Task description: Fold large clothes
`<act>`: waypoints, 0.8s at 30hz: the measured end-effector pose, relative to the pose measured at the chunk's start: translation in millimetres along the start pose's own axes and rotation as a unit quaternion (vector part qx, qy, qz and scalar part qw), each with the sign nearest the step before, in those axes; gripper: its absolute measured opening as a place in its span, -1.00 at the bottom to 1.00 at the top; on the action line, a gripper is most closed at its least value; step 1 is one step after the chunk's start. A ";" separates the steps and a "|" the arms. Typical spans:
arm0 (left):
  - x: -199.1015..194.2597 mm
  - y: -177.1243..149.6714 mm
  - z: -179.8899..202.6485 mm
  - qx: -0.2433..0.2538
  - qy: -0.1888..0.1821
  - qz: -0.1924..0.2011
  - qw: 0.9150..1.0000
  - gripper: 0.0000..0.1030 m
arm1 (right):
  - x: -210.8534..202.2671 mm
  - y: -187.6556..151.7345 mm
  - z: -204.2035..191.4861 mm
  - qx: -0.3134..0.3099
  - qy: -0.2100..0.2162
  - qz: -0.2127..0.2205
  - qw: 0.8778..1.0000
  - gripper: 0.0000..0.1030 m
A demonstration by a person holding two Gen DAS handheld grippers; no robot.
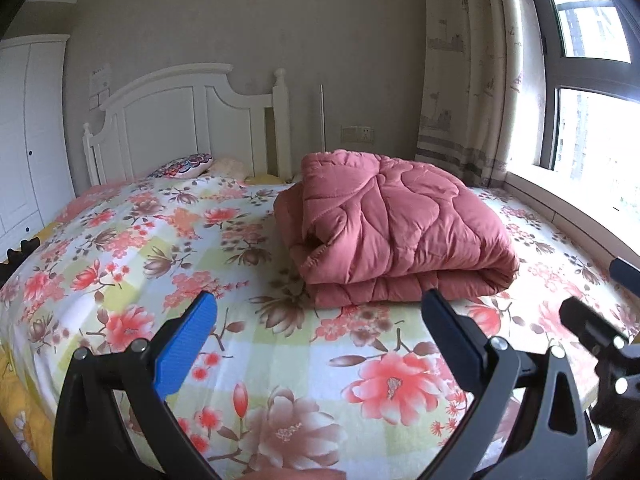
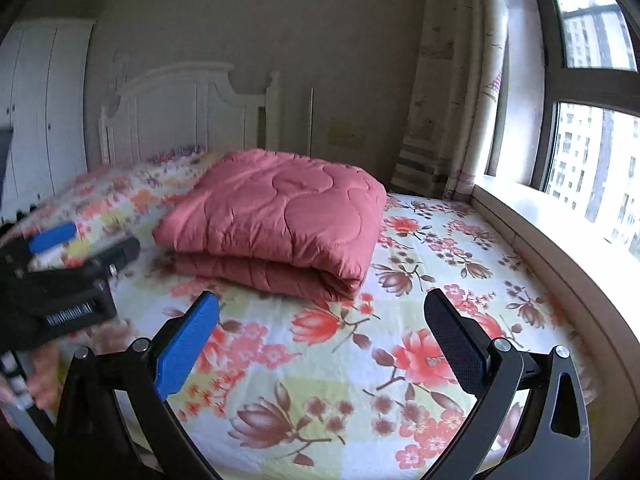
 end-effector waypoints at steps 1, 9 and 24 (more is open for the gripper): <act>0.9 -1.1 -0.2 0.000 0.000 -0.002 1.000 0.96 | -0.2 0.0 1.0 0.004 -0.001 0.001 1.000 0.91; 0.7 -5.1 3.8 0.011 0.001 -0.001 1.000 0.96 | 0.2 -0.3 -0.3 0.012 0.006 0.001 1.000 0.91; 4.4 -10.3 1.2 0.014 0.002 -0.009 1.000 0.96 | 4.1 -3.2 -6.3 0.021 0.017 -0.005 1.000 0.91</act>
Point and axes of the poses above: each gripper's, at about its wrist camera, not at the fingertips, and x roughly the way its jaws point, z to its right, y to its top, the point moved 5 cm from there along x, roughly the way its jaws point, and after that the axes turned 9 degrees about -x, right-handed, at the moved point
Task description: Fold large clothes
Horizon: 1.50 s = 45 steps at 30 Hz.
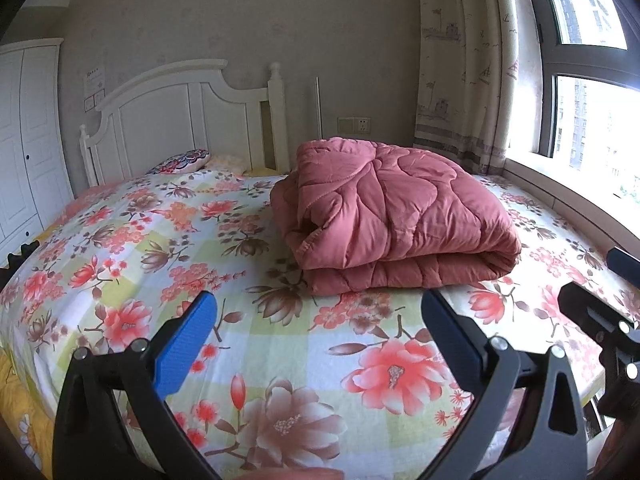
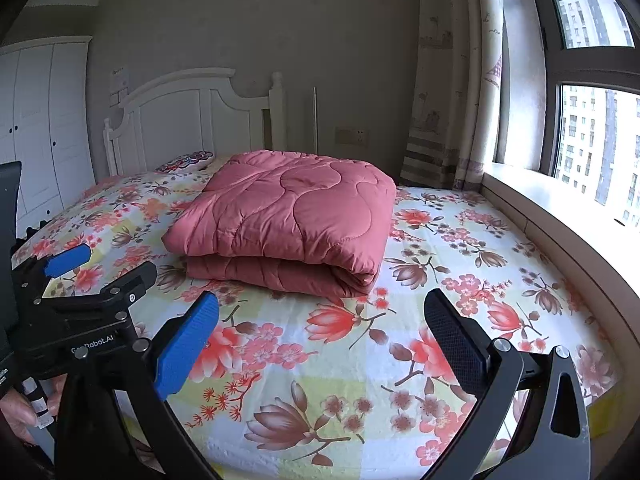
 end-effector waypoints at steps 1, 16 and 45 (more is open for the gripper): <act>0.2 -0.2 -0.2 0.000 0.000 -0.001 1.000 0.96 | 0.1 -0.2 -0.3 0.001 0.000 -0.001 1.000 0.91; 1.1 -2.4 -0.6 0.000 0.001 -0.003 1.000 0.96 | 3.3 -3.2 -2.5 0.006 0.006 -0.007 1.000 0.91; 1.0 -7.5 -6.9 0.007 0.000 -0.001 1.000 0.96 | 5.4 -6.8 -5.5 0.013 0.008 -0.010 1.000 0.91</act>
Point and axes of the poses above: each gripper's, at about its wrist camera, not at the fingertips, and x roughly the way its jaws point, z to its right, y to its top, the point moved 5 cm from there along x, roughly the way its jaws point, and after that the axes turned 9 degrees about -x, right-handed, at the moved point
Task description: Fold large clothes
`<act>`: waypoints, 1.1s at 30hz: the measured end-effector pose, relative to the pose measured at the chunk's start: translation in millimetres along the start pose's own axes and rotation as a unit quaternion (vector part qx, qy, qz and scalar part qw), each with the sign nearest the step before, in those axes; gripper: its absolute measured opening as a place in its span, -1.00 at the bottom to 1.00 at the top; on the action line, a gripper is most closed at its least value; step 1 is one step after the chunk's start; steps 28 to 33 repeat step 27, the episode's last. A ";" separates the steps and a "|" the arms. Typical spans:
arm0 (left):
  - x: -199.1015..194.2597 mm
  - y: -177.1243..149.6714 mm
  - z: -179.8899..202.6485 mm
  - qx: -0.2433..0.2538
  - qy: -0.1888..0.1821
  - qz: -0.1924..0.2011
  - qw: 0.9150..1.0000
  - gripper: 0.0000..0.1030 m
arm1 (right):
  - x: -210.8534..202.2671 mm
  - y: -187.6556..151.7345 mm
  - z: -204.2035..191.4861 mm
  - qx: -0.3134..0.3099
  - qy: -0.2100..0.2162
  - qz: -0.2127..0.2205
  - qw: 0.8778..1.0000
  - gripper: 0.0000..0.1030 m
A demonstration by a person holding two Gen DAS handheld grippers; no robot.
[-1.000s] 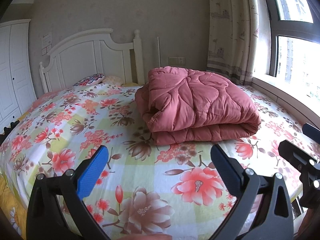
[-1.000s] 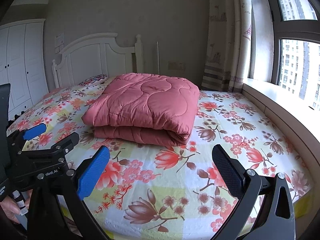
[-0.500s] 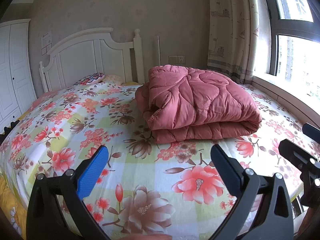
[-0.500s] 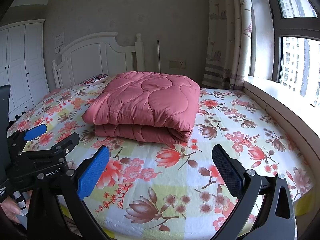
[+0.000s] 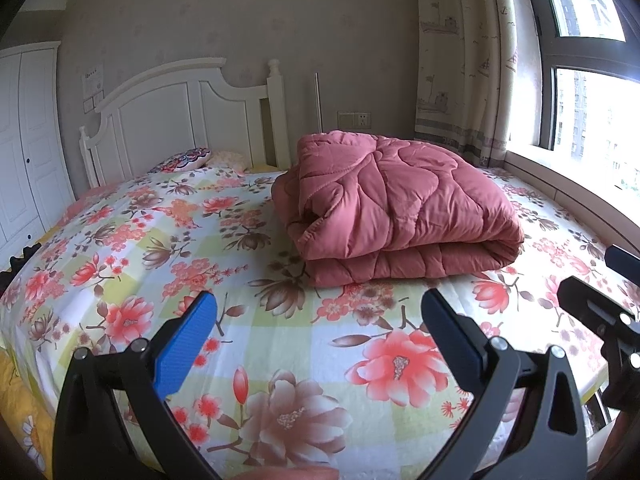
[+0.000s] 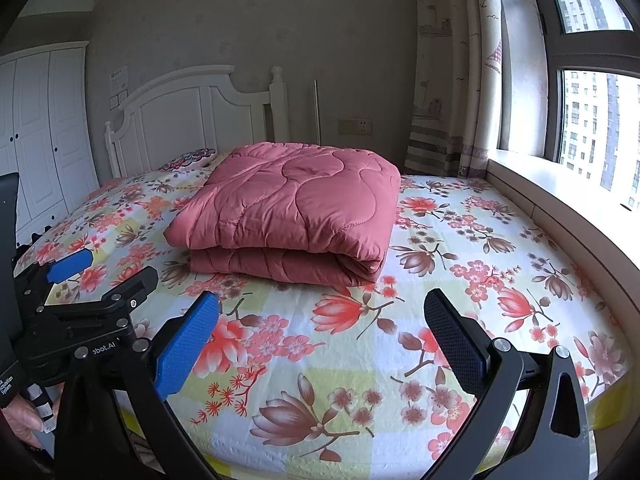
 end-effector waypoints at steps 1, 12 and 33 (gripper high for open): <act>-0.6 -0.2 -0.5 0.001 0.000 0.000 1.000 0.96 | 0.2 -0.3 -0.6 0.001 0.000 0.000 1.000 0.91; -3.4 4.6 -0.5 0.006 -0.001 0.006 1.000 0.96 | -0.7 -0.1 0.1 0.001 -0.002 0.001 1.000 0.91; 33.2 35.1 -41.6 0.027 -0.033 -0.052 0.998 0.96 | 8.0 13.2 27.0 -0.031 -0.040 -0.019 0.999 0.91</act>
Point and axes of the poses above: each gripper's, at about its wrist camera, not at the fingertips, and x roughly the way its jaws point, z to its right, y to its top, the point moved 5 cm from there along x, roughly the way its jaws point, and after that the axes turned 9 degrees about -x, right-handed, at the moved point
